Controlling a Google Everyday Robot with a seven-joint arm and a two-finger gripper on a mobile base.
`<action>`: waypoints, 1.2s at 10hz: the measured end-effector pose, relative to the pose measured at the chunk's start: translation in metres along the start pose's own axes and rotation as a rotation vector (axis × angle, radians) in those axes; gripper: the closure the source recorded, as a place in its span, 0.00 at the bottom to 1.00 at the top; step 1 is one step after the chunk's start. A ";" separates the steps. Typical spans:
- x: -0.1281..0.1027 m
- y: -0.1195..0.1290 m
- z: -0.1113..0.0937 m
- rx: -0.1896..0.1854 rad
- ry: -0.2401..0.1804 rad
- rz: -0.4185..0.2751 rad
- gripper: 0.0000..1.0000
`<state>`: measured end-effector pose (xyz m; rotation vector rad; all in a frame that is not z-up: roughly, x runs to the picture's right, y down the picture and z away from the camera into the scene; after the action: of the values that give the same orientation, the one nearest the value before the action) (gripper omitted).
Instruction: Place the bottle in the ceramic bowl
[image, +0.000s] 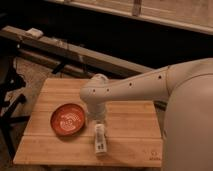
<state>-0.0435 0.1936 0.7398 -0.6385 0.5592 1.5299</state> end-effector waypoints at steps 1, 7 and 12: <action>0.002 -0.002 0.012 -0.011 0.016 0.000 0.35; 0.003 -0.012 0.050 -0.012 0.097 0.019 0.35; 0.008 -0.013 0.064 0.017 0.134 0.017 0.35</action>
<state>-0.0351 0.2443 0.7814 -0.7287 0.6797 1.5040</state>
